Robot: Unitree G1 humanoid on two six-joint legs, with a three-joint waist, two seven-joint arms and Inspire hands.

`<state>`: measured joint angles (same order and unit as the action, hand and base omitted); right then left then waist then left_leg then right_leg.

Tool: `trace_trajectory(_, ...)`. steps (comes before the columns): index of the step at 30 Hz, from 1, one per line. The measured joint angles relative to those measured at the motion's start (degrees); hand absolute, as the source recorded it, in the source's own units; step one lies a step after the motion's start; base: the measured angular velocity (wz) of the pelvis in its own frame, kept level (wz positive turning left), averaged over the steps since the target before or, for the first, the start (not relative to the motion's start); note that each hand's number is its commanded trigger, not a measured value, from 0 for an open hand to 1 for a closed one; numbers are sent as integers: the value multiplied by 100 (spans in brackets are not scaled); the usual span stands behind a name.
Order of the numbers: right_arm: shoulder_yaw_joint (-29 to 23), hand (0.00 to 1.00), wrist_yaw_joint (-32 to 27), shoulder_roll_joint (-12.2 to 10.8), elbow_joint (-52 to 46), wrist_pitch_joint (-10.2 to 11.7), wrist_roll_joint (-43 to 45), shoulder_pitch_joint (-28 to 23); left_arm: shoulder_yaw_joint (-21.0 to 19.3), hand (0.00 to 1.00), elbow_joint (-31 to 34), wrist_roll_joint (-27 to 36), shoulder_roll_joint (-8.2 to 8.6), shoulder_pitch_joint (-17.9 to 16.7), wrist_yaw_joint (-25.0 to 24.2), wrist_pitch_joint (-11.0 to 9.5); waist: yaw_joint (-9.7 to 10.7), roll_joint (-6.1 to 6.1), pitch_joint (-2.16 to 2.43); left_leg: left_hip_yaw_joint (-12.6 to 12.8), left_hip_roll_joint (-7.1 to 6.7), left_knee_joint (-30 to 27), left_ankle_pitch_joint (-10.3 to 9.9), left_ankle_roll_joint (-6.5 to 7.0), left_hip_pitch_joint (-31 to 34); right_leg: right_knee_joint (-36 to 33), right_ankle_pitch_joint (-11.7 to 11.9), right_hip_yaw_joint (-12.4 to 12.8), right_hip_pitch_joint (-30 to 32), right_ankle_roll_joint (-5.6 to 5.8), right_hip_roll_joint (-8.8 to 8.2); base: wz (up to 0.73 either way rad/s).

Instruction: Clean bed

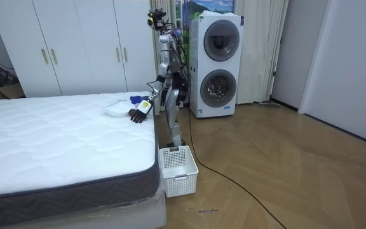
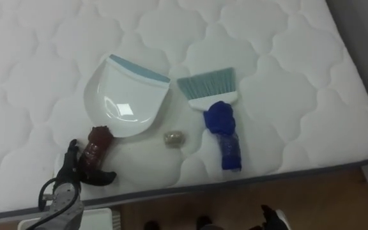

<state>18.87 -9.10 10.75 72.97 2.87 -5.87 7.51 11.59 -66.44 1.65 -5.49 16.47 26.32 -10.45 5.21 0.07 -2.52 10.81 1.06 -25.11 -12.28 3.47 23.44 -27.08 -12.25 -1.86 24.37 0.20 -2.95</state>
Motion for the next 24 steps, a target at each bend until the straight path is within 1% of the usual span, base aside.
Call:
trace_trajectory(2, 33, 0, 1, -9, -20, 8, -31, 1, 50, 0, 0, 15, -22, 10, 79, 13, 42, -29, 1, 0, -2, -8, 0, 0, 25, -32, -2, 0, 36, 2, -1, 0)
trace_trajectory(5, 56, 0, -19, -6, -28, 28, -22, 1, 34, 0, 2, 17, -76, 75, 200, 15, 84, -39, 2, -6, 24, -116, -1, 1, 182, -96, -6, -9, 170, -6, 10, 0)
trace_trajectory(9, 56, 0, -65, -9, -31, 38, -17, 1, 37, 0, 4, 47, -83, 167, 327, 3, 92, -54, -7, -15, 37, -249, -3, 1, 371, -240, -22, -8, 360, -22, 14, 2)
trace_trajectory(12, 56, 0, -118, -11, -14, 89, -22, -9, 35, 0, 4, 45, -82, 215, 397, 2, 95, -52, -10, -14, 50, -298, -4, 2, 444, -292, -29, -9, 437, -32, 19, 0)
trace_trajectory(13, 57, 0, -140, -11, -15, 96, -27, -7, 35, 0, 4, 46, -83, 235, 445, -5, 93, -48, -15, -14, 67, -348, -4, 1, 491, -306, -30, -15, 474, -36, 28, 0)
trace_trajectory(14, 57, 0, -153, -14, -14, 112, -33, -8, 33, 0, 4, 45, -84, 267, 470, -9, 93, -50, -51, -15, 79, -369, -5, 1, 497, -315, -28, -23, 474, -39, 34, 0)
trace_trajectory(15, 57, 0, -154, -14, -11, 121, -35, -14, 33, 0, 4, 45, -84, 277, 478, -11, 93, -50, -61, -15, 83, -371, -6, 0, 497, -318, -28, -27, 473, -41, 34, 0)
trace_trajectory(17, 57, 0, -155, -14, -2, 144, -62, -21, 24, 0, 2, 55, -96, 334, 511, -20, 93, -42, -112, -16, 90, -370, -7, -1, 508, -341, -32, -48, 485, -49, 28, 0)
trace_trajectory(21, 71, 0, -155, -15, 5, 156, -85, -9, 8, 0, 3, 50, -94, 430, 696, -82, 93, -23, -118, -17, 121, -472, -9, 0, 618, -387, -28, -97, 574, -73, 23, 1)
trace_trajectory(22, 76, 0, -156, -15, 5, 167, -97, -10, 8, 0, 3, 49, -92, 447, 734, -108, 95, -14, -123, -29, 126, -490, -9, -1, 638, -397, -25, -143, 583, -80, 15, 5)
trace_trajectory(24, 80, 0, -163, -14, 16, 213, -104, -10, 7, 0, 3, 46, -94, 470, 814, -143, 95, -6, -125, -32, 130, -501, -13, -8, 642, -410, -30, -152, 587, -88, 14, 2)
